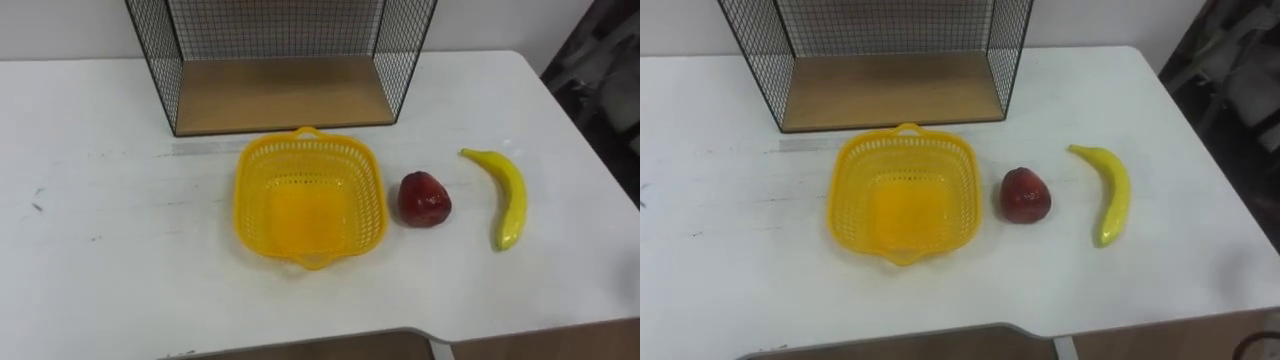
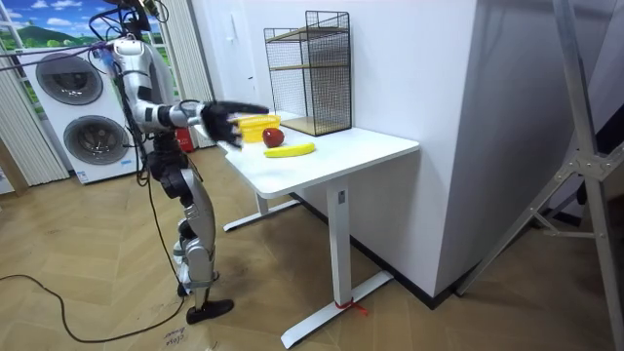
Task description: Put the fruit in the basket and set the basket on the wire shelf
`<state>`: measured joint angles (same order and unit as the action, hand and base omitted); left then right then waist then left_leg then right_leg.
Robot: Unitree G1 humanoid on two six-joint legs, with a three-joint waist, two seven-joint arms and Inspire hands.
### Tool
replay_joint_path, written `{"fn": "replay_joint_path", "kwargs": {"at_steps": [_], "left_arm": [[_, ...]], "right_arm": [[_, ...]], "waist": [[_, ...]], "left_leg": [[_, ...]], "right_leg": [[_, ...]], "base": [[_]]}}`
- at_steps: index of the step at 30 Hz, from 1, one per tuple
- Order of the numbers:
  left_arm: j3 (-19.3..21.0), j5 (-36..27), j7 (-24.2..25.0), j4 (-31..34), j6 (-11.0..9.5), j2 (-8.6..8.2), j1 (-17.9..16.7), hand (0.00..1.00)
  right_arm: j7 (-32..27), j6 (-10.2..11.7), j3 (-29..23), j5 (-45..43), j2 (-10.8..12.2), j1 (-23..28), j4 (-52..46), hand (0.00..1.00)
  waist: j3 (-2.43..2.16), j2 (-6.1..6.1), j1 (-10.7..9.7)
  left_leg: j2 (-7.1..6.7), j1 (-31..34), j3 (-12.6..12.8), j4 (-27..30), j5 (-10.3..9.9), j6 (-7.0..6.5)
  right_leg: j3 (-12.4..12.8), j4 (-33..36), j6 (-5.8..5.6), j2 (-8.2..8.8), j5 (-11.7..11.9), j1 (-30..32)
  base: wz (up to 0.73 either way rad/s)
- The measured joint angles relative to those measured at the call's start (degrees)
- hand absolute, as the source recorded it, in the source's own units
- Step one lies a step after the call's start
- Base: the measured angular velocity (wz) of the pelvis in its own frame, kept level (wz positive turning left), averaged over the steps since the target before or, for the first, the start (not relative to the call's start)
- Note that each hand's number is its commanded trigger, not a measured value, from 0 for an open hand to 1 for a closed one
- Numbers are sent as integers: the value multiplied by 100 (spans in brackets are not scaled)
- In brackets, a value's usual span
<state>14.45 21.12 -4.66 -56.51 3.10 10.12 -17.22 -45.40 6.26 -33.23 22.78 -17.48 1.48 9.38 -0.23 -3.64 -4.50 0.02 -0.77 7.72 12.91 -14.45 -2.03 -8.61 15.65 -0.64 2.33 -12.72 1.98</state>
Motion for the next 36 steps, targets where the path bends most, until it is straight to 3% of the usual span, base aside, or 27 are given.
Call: {"fn": "replay_joint_path", "kwargs": {"at_steps": [4,13,18,22,27,36], "left_arm": [[-11,87,38,4,-26,0,6,0],[-13,95,158,-25,-70,-2,-7,0],[-65,97,194,-1,-95,1,-1,0],[-140,107,265,48,-103,-1,10,0],[-160,109,265,126,-103,1,9,0],[-398,104,264,133,-99,8,0,0]], "right_arm": [[505,6,357,-799,-98,-48,-247,0],[1815,-54,979,-1441,-225,-319,-689,0],[2348,-55,1270,-1440,-311,-330,-839,0],[2771,-55,1503,-1450,-318,-330,-851,0],[3024,-56,1682,-1462,-320,-329,-830,0],[3478,-90,1995,-1893,-319,-309,-749,0]], "waist": [[34,-49,168],[66,-111,314],[66,-111,335],[21,-35,358],[16,29,469],[51,-43,473]], "left_leg": [[14,-8,-9,31,1,2],[49,21,-15,71,2,4],[57,37,-16,77,2,4],[53,46,-21,79,2,4],[51,0,-18,78,4,3],[52,-42,-32,90,6,3]], "right_leg": [[-27,0,19,-3,18,-5],[-113,13,20,24,27,-60],[-228,7,18,48,28,-86],[-267,1,17,57,29,-99],[-267,-2,16,62,28,-138],[-273,-83,6,57,36,-250]], "base": [[1],[5],[9],[5],[0],[2]]}}
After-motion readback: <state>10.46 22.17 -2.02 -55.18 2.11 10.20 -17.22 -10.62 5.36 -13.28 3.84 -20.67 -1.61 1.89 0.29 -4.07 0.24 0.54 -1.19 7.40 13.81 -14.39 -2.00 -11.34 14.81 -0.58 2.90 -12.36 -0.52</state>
